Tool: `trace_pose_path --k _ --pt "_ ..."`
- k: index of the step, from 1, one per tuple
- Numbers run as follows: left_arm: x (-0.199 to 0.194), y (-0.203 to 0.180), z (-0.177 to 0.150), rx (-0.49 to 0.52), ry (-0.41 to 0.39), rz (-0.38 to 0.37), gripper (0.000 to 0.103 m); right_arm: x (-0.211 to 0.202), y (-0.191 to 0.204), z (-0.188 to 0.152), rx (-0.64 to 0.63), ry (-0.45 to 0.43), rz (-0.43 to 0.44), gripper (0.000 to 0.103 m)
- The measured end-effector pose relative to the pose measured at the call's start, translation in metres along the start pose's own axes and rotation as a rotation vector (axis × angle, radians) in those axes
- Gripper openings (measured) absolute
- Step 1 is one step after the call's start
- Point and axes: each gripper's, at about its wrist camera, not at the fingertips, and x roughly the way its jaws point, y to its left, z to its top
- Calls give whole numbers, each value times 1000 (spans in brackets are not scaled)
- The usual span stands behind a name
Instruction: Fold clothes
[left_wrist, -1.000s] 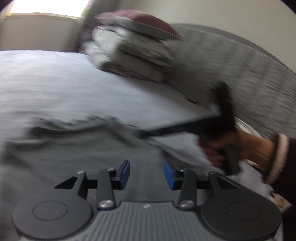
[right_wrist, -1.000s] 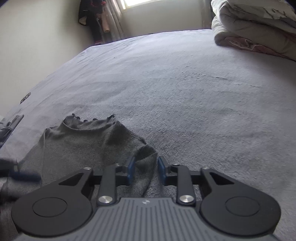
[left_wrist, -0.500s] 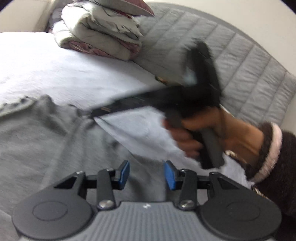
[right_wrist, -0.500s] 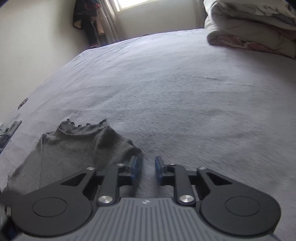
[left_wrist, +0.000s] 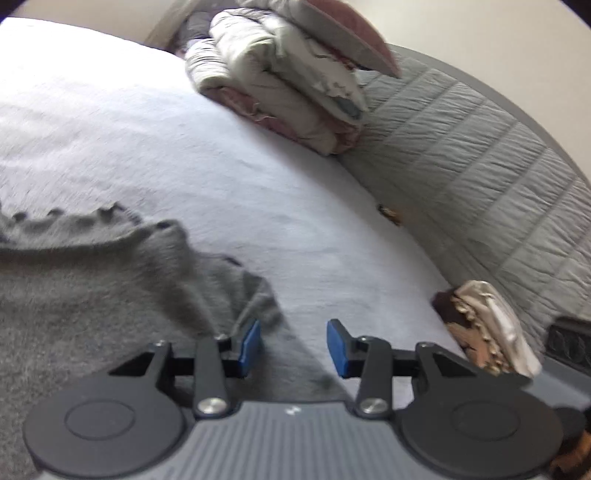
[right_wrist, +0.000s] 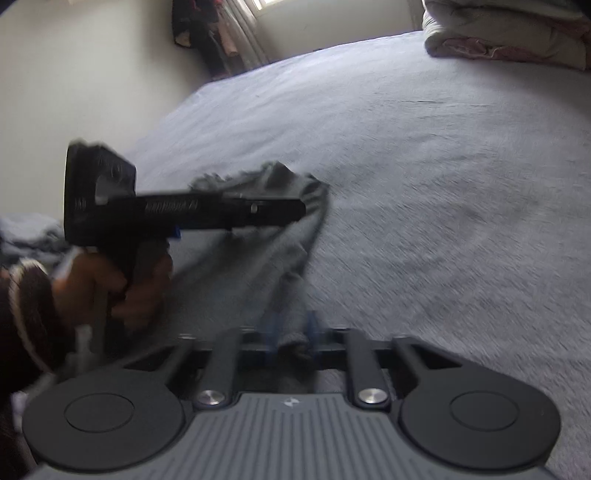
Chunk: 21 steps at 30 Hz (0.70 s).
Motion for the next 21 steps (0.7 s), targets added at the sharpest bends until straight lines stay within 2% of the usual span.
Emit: trace_pose_path --k 3,7,11,15,18,21 --pt "2 2 2 -11 -5 7 33 -11 -3 -1 21 -31 -11 8" --pt "3 -1 3 4 -4 22 33 -4 1 0 11 -2 -42 13" --pt "-12 -14 6 28 -5 61 40 -14 17 6 -24 -43 -87 17" --pt "-49 -28 5 57 -41 57 45 -25 35 8 -42 -68 -96 26" --pt "-86 -39 -1 113 -57 78 52 -27 53 2 -78 -56 -97 30" --pt "-119 -41 -16 142 -55 101 54 -20 64 -11 -100 -23 -94 32"
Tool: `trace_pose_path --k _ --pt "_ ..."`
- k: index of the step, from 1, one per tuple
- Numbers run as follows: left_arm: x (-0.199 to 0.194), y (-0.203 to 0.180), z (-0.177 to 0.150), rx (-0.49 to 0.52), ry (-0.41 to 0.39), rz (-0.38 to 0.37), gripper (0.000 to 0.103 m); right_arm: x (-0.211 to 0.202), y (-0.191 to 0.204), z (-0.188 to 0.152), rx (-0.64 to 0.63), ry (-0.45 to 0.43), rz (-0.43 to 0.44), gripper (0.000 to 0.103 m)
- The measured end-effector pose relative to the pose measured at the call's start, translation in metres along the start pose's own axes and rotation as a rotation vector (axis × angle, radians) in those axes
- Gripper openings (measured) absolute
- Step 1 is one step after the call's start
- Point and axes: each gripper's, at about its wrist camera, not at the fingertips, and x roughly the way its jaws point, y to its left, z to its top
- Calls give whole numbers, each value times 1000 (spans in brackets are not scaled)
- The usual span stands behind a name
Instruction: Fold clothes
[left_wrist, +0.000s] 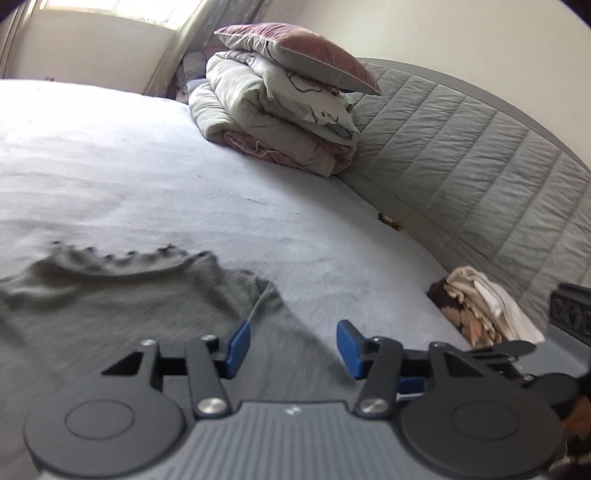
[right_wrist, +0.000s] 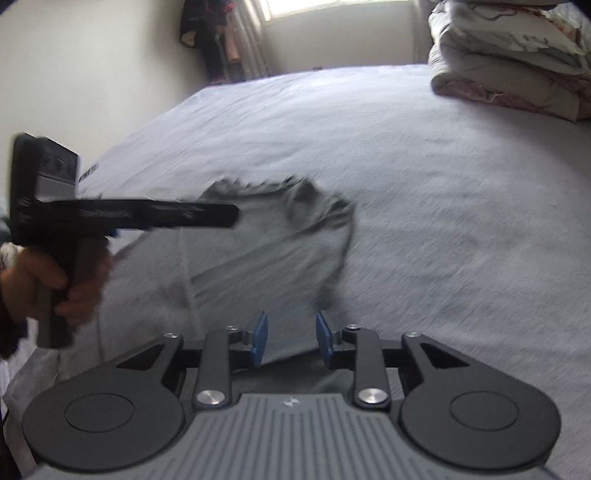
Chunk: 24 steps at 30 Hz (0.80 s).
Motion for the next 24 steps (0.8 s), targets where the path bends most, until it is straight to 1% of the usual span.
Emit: trace_pose_path --k 3,5,8,10,12,15,18,20,22,24 --pt "-23 4 -20 22 27 41 54 12 7 -15 -20 62 -37 32" --pt "-35 7 -35 35 47 67 54 10 10 -25 -33 63 -57 32" --pt "-57 13 -61 52 77 105 54 -1 8 -33 -16 68 -73 33" --pt "-75 16 -77 66 65 118 54 -10 10 -37 -19 81 -99 32" --pt "-94 15 -86 73 44 135 54 -21 19 -40 -34 82 -125 33" --pt "-116 8 -94 81 13 151 55 -33 39 -44 -58 74 -123 36" --pt "-133 -4 -107 124 -1 150 55 -33 60 -52 -84 84 -103 38" --pt "-141 -9 -119 149 25 151 55 -31 72 -62 -112 107 -99 40" --pt "-148 -13 -133 171 54 157 55 -31 79 -71 -125 121 -122 42" --pt "-158 -14 -148 191 66 171 56 -35 82 -78 -118 121 -139 44"
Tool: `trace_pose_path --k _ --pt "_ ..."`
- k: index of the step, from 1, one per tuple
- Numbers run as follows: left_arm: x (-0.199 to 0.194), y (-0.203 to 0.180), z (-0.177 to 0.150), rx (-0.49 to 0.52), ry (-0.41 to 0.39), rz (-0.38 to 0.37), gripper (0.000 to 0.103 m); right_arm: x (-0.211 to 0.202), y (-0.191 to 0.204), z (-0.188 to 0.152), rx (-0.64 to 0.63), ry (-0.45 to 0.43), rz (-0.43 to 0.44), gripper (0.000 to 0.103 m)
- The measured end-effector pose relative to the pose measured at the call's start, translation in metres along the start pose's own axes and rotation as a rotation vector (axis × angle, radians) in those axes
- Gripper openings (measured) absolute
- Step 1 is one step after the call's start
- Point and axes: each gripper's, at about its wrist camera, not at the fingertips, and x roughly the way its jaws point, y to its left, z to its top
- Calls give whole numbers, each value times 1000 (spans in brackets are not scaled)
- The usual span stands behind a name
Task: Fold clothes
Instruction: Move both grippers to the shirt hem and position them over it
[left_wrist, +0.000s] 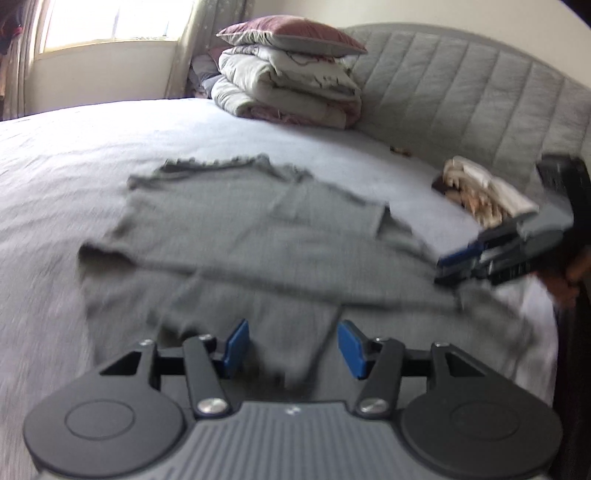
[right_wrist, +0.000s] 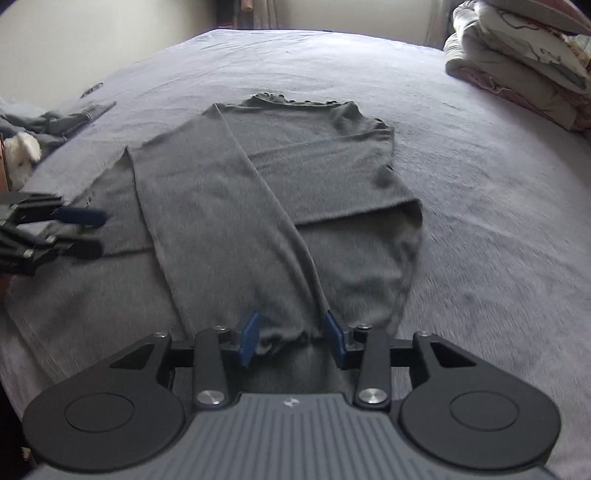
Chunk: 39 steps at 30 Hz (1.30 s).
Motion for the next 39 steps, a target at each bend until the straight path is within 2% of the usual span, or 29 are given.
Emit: trace_pose_path --k 4,10,15,23,31,39 --pt "-24 2 -20 7 27 4 56 -11 -9 -15 57 33 1 45" --pt "-53 8 -31 -4 103 11 56 -28 -17 -39 101 86 -20 46" --pt "-72 5 -40 18 167 44 56 -37 -17 -55 97 136 -39 47" --pt "-94 6 -42 -23 234 102 58 -53 -18 -62 94 167 -59 47" --pt "-115 13 -35 -203 180 80 58 -75 -14 -61 121 125 -40 47" --pt "-113 34 -36 -465 215 75 55 -73 -12 -61 170 134 -10 47"
